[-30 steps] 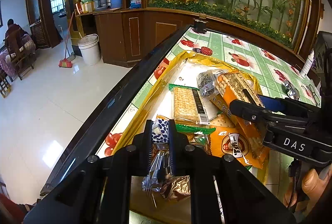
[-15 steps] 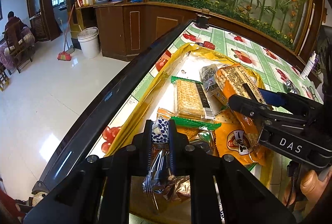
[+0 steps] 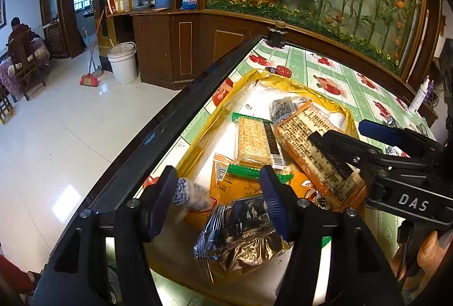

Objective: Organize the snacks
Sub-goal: 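Open both tools to drop the cube and cracker pack into the tray, then move both open tools toward the green snack pack on the table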

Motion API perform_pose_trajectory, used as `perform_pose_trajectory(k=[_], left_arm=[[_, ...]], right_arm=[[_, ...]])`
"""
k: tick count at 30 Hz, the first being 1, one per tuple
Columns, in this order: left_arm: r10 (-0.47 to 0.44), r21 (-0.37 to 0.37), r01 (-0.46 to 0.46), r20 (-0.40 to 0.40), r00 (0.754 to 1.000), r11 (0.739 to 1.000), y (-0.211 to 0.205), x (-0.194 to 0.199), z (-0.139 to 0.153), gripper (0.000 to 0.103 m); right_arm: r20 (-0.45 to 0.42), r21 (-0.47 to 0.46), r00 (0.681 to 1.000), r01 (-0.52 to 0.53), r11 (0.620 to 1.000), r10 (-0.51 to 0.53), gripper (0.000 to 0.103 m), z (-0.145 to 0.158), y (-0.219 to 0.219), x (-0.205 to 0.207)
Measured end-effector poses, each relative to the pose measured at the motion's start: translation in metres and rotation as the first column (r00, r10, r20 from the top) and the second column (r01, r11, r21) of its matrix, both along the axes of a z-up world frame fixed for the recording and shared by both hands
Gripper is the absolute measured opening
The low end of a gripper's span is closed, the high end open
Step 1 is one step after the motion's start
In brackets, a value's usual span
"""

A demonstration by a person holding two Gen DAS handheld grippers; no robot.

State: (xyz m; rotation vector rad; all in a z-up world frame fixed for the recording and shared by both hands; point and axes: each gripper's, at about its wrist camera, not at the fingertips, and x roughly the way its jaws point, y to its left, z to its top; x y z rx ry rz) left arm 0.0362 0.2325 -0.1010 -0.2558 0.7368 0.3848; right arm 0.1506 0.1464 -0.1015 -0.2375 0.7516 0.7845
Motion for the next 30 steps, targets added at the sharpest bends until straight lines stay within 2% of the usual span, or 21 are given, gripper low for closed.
perform_pose_trajectory(k=[2,16,19,22,30], left_arm=[[0.003,0.004,-0.003,0.014,1.0,1.0,-0.001,-0.003,0.004,0.071],[-0.059,0.067,0.056,0.043,0.997,0.996,-0.043,-0.002,0.03,0.074],[-0.088,0.079,0.084,0.047,0.995,0.993,-0.059,0.002,0.035,0.075],[-0.117,0.083,0.112,0.051,0.992,0.99,-0.077,0.007,0.041,0.081],[-0.231,0.107,0.225,0.044,0.972,0.968,-0.137,0.027,0.048,0.081]], right_arm=[[0.01,0.013,1.0,0.008,1.0,-0.008,0.083,0.006,-0.006,-0.002],[0.047,0.053,0.993,0.107,0.993,-0.11,0.085,0.03,-0.075,-0.009],[0.054,0.06,0.987,0.148,0.987,-0.151,0.085,0.034,-0.101,-0.009],[0.055,0.072,0.979,0.191,0.979,-0.195,0.086,0.038,-0.132,-0.009],[0.054,0.072,0.941,0.33,0.941,-0.334,0.087,0.038,-0.227,-0.005]])
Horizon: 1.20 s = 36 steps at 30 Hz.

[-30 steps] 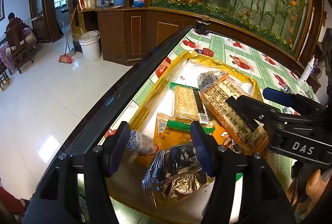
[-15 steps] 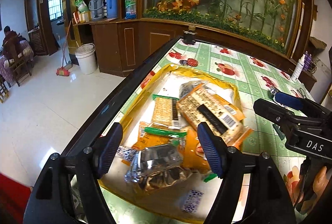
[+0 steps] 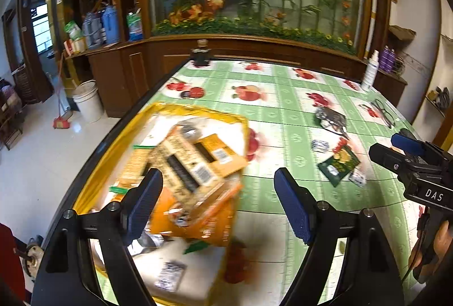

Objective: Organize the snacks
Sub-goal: 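Move both open tools toward the green snack pack on the table, then grasp the green cracker pack with the left tool while the right tool grasps the white milk packet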

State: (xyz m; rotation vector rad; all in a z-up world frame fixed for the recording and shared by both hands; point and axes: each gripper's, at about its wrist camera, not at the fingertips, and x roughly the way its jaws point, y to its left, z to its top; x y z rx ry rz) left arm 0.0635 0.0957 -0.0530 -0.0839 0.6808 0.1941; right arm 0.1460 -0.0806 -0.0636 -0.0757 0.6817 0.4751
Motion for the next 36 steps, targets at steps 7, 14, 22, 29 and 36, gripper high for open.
perform_pose_trajectory(k=[7,14,22,29,36], left_arm=[[-0.095,0.008,0.095,-0.017,0.995,0.995,-0.044,0.017,-0.001,0.081],[-0.22,-0.003,0.22,-0.05,0.974,0.976,-0.084,0.04,-0.011,0.081],[-0.244,-0.041,0.241,-0.121,0.962,0.97,-0.09,0.059,-0.034,0.081],[-0.249,-0.086,0.237,-0.163,0.955,0.968,-0.077,0.07,-0.05,0.081],[-0.319,-0.09,0.307,-0.224,0.921,0.948,-0.088,0.092,-0.066,0.081]], right_arm=[[-0.025,0.003,0.996,0.086,0.996,-0.086,0.087,-0.01,-0.06,0.005],[-0.052,0.008,0.994,0.095,0.995,-0.095,0.087,-0.021,-0.079,0.01],[-0.122,0.007,0.993,-0.008,1.0,0.009,0.087,-0.046,-0.061,0.02],[-0.161,-0.051,0.984,-0.083,0.995,0.074,0.077,-0.069,-0.036,0.035],[-0.202,-0.086,0.973,-0.127,0.988,0.107,0.055,-0.081,-0.027,0.053]])
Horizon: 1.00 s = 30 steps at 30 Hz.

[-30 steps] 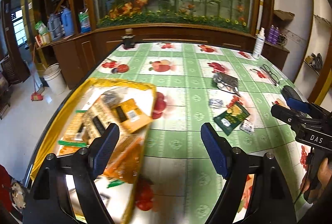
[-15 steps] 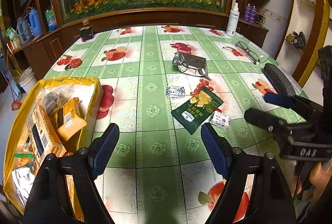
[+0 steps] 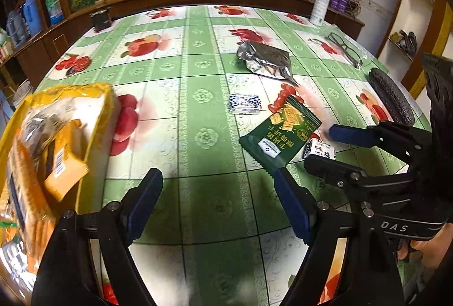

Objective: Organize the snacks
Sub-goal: 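Grasp the green cracker pack with the left tool while the right tool grasps the white milk packet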

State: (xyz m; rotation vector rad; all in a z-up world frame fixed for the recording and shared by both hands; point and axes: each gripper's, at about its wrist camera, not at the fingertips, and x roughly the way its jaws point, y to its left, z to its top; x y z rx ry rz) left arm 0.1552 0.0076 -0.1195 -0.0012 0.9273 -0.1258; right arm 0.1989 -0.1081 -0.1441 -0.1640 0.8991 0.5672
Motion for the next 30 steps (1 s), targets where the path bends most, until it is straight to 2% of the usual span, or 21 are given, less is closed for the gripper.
perform_pose_trajectory(k=[3,4,5,9,14,25,27,29,30], left_arm=[[-0.032,0.012,0.032,-0.009,0.999,0.999,-0.007,0.008,-0.001,0.081],[-0.049,0.008,0.049,-0.014,0.999,0.999,-0.009,0.01,-0.002,0.081],[-0.065,0.008,0.065,-0.02,0.998,0.998,-0.012,0.013,-0.002,0.081],[-0.129,0.029,0.13,-0.038,0.991,0.991,-0.027,0.024,-0.005,0.081],[-0.219,0.063,0.224,-0.076,0.973,0.972,-0.052,0.039,-0.012,0.081],[-0.277,0.076,0.281,-0.061,0.959,0.957,-0.081,0.056,-0.019,0.081],[-0.283,0.072,0.286,-0.055,0.958,0.955,-0.082,0.058,-0.018,0.076],[-0.288,0.068,0.291,-0.048,0.956,0.954,-0.084,0.057,-0.016,0.059],[-0.291,0.069,0.294,-0.046,0.955,0.953,-0.085,0.057,-0.014,0.054]], right_arm=[[-0.008,-0.024,1.0,-0.006,1.0,0.005,0.041,-0.006,0.0,0.003],[-0.013,-0.016,1.0,-0.009,1.0,0.009,0.034,-0.007,-0.002,0.003],[-0.017,-0.009,1.0,-0.009,1.0,0.009,0.021,-0.006,-0.004,0.004],[-0.044,0.027,0.999,-0.012,1.0,0.013,0.02,-0.006,-0.014,0.004],[-0.048,0.086,0.998,0.048,0.995,-0.044,0.02,0.004,-0.043,-0.004],[-0.045,0.184,0.985,0.17,0.968,-0.165,0.02,0.021,-0.098,-0.017],[-0.039,0.193,0.984,0.18,0.965,-0.176,0.02,0.024,-0.102,-0.02],[-0.033,0.198,0.983,0.185,0.963,-0.182,0.02,0.027,-0.105,-0.022],[-0.03,0.202,0.982,0.187,0.961,-0.185,0.02,0.028,-0.106,-0.023]])
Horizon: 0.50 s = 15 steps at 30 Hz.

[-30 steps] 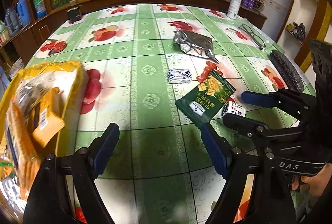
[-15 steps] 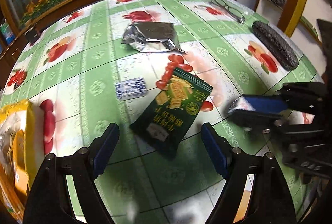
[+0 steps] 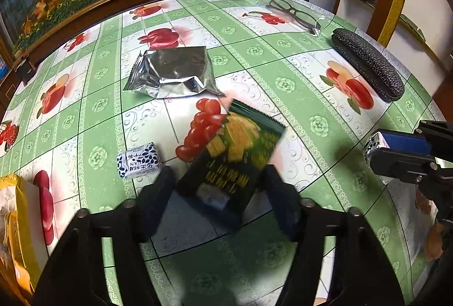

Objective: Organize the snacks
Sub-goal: 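Grasp the green cracker pack with the left tool while the right tool grasps the white milk packet, then carry the green pack and white packet into the tray and open both tools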

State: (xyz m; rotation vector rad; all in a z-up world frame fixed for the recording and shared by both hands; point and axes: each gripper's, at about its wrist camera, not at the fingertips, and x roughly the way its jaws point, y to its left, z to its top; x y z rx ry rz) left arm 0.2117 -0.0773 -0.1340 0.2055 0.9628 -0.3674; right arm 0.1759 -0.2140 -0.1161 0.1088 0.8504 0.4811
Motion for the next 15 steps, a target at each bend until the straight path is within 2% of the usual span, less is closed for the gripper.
perform_pose_trajectory(k=[5,15], left_arm=[[-0.008,-0.007,0.008,-0.003,1.0,1.0,-0.002,-0.004,0.001,0.044],[0.032,-0.102,-0.031,0.009,0.999,0.994,0.017,-0.025,0.009,0.043]], right_arm=[[0.012,0.005,1.0,0.007,1.0,-0.007,0.02,0.005,-0.001,-0.007],[0.026,0.01,1.0,0.009,1.0,-0.009,0.02,0.009,0.0,-0.012]])
